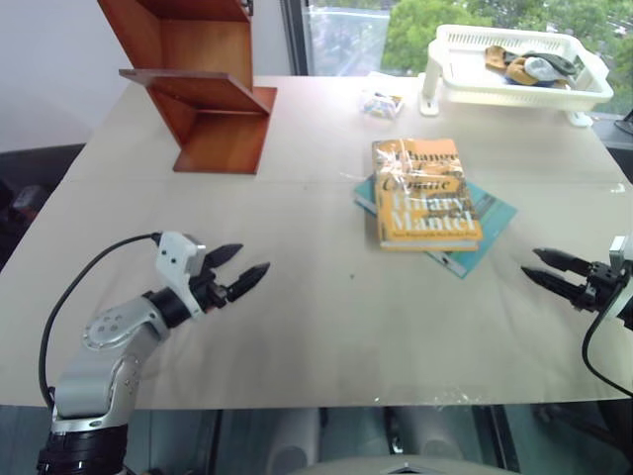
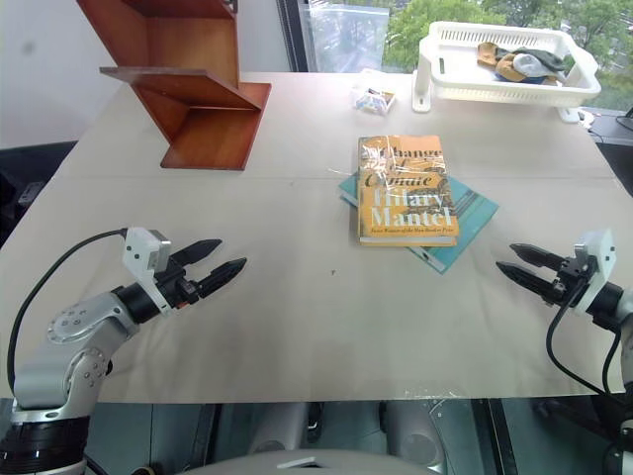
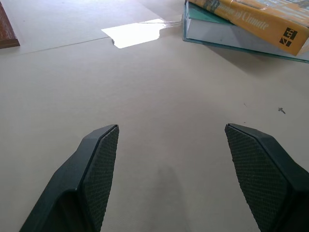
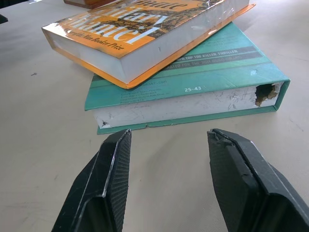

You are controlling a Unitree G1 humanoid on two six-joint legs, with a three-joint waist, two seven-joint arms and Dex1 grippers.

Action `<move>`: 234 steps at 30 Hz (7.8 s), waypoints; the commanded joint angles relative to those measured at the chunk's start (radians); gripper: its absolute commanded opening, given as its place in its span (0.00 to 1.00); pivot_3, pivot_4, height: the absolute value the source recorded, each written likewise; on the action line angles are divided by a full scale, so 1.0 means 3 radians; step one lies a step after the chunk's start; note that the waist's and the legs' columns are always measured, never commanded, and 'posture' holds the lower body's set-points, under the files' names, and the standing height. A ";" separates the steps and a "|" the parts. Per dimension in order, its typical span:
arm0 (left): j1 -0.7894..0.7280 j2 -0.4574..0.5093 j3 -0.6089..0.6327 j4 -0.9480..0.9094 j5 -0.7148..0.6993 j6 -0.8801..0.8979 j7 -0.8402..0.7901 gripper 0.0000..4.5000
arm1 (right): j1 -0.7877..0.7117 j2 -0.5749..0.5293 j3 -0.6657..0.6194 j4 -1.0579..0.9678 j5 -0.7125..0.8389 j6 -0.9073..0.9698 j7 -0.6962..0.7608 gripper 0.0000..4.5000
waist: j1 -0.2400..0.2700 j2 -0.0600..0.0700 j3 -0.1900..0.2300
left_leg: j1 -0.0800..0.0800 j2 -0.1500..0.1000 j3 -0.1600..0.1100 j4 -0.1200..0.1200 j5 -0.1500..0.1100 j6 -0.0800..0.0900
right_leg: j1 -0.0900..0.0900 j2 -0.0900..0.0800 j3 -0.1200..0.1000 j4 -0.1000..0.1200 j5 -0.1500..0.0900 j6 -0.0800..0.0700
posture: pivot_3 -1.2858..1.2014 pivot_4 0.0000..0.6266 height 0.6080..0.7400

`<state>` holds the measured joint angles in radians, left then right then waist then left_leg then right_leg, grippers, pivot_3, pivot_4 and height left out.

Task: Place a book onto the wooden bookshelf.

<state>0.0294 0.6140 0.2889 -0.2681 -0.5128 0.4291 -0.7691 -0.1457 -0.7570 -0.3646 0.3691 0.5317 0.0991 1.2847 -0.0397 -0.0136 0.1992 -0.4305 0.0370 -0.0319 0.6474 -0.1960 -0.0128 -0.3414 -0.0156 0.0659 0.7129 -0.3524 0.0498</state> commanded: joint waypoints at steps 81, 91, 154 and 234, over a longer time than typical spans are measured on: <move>0.0027 0.1069 0.0946 -0.0502 -0.0861 0.0528 -0.0695 1.00 | -0.1691 0.0855 0.1005 0.0899 -0.0890 0.0661 -0.0182 0.99 | -0.0036 -0.0004 0.0000 | 0.0001 0.0005 0.0007 -0.0045 0.0000 -0.0001 | -0.0008 0.0000 0.0004 -0.0042 0.0001 -0.0002 | 0.52 0.24 1.00; -0.0037 0.1084 0.0864 -0.0458 -0.0820 0.0510 -0.0755 1.00 | -0.1367 0.0778 0.1003 -0.0119 -0.0669 0.1233 -0.0480 0.99 | -0.0023 -0.0004 -0.0001 | 0.0000 0.0005 0.0005 -0.0045 0.0000 -0.0001 | -0.0008 0.0000 0.0003 -0.0041 0.0001 -0.0002 | 0.52 0.24 1.00; -0.1636 0.0647 -0.0261 0.1888 -0.0719 0.1133 -0.1342 1.00 | -0.1161 0.0424 0.1048 -0.0886 -0.0572 0.0180 -0.0335 0.99 | -0.0020 0.0000 0.0002 | -0.0004 0.0002 0.0000 -0.0037 0.0003 -0.0005 | -0.0013 0.0002 -0.0004 -0.0024 0.0001 -0.0002 | 0.52 0.24 1.00; -0.1092 0.0765 0.0157 0.0820 -0.1352 0.1293 -0.0868 1.00 | -0.1786 0.0190 0.0886 -0.0345 -0.0366 0.0357 0.0125 0.99 | -0.0002 0.0005 0.0007 | -0.0002 0.0000 -0.0006 -0.0038 0.0008 -0.0013 | -0.0014 -0.0001 -0.0006 -0.0017 0.0000 -0.0003 | 0.52 0.24 1.00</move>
<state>-0.2718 0.8302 0.3266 -0.0762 -0.9442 0.8483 -1.0130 -0.6920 -0.6610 -0.0511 0.3814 0.3481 0.1315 1.2893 -0.0401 -0.0122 0.2012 -0.4312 0.0371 -0.0338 0.6359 -0.1934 -0.0167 -0.3456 -0.0159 0.0640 0.7080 -0.3524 0.0488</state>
